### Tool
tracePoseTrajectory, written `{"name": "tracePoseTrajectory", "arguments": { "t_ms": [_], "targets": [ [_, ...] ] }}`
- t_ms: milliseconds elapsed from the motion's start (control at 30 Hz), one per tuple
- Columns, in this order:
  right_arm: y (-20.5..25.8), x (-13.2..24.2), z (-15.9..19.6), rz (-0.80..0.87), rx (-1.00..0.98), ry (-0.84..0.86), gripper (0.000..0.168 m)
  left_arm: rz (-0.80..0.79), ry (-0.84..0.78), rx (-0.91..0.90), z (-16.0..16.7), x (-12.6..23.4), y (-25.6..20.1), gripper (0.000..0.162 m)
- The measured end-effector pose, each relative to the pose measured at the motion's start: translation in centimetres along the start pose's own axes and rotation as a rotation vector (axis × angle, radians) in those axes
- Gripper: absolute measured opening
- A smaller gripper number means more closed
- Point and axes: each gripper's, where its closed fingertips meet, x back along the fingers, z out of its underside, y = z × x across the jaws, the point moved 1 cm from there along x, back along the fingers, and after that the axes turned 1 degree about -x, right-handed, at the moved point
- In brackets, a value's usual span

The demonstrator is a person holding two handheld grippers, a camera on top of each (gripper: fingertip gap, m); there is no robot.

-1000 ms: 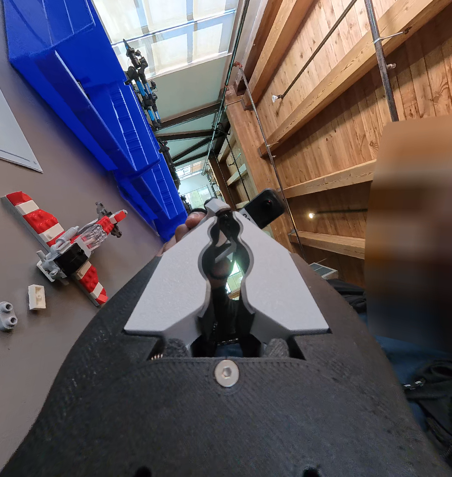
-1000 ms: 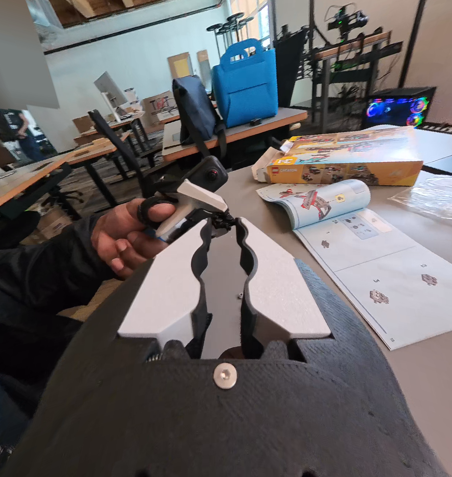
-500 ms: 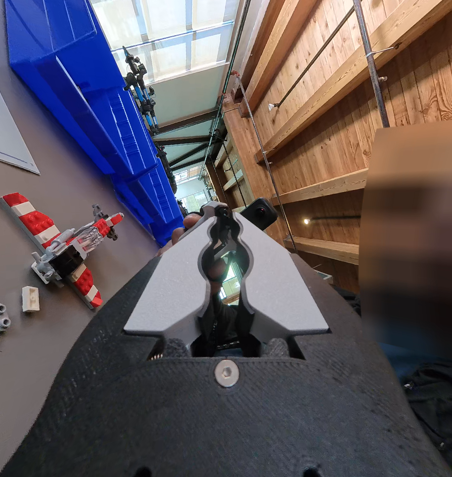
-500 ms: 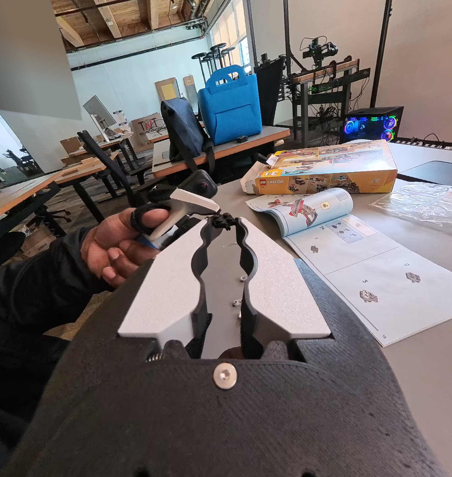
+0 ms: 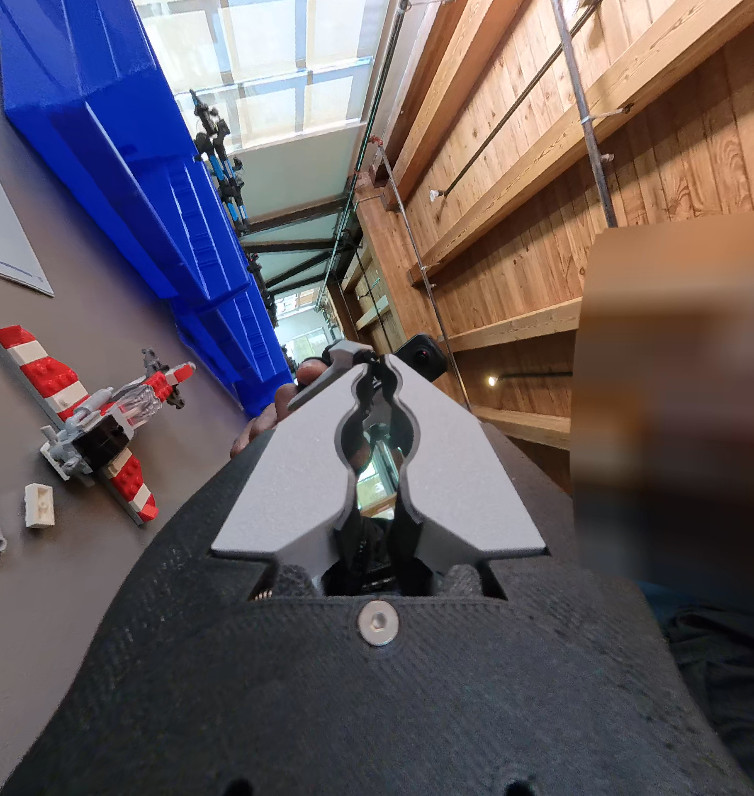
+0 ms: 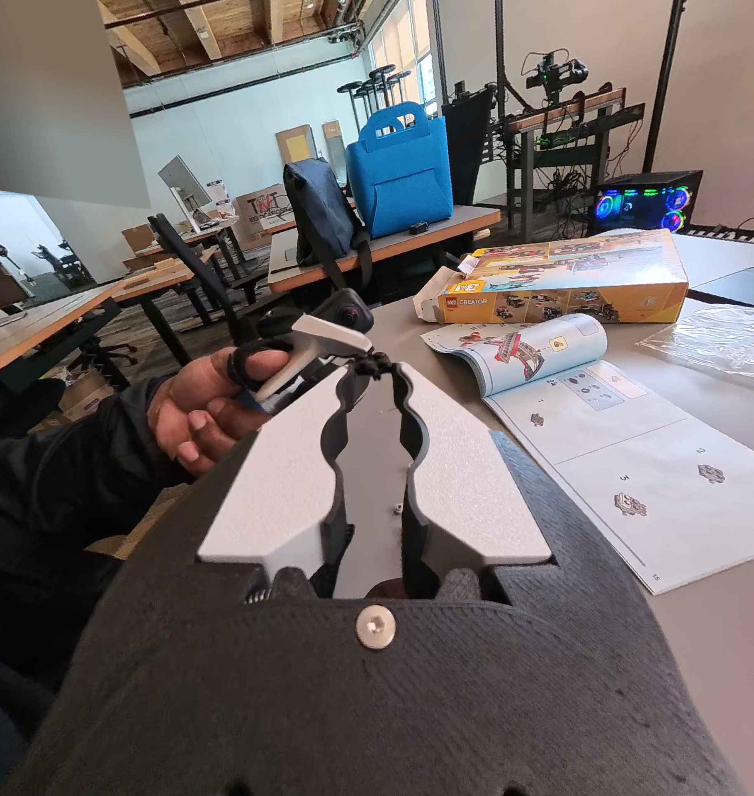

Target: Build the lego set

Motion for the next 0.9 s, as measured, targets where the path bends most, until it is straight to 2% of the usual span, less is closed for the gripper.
{"name": "tracePoseTrajectory", "arguments": {
  "t_ms": [233,400,667,900],
  "targets": [
    [-2.4,0.7,-0.2,0.019,0.027,0.132,0.023,-0.114,-0.142,-0.087,-4.0,4.9,0.2,0.003],
    [-4.2,0.1,0.2,0.017,0.044,0.265,0.024,-0.171,-0.167,-0.098,-4.8,6.6,1.3,0.003],
    [-0.4,-2.0,8.6,0.081,0.04,0.496,0.025,-0.231,-0.126,-0.106,-4.3,6.4,3.0,0.003],
    [-1.5,-3.0,11.4,0.181,0.131,0.657,0.026,-0.249,-0.117,-0.108,-4.1,6.4,3.4,0.003]
  ]
}}
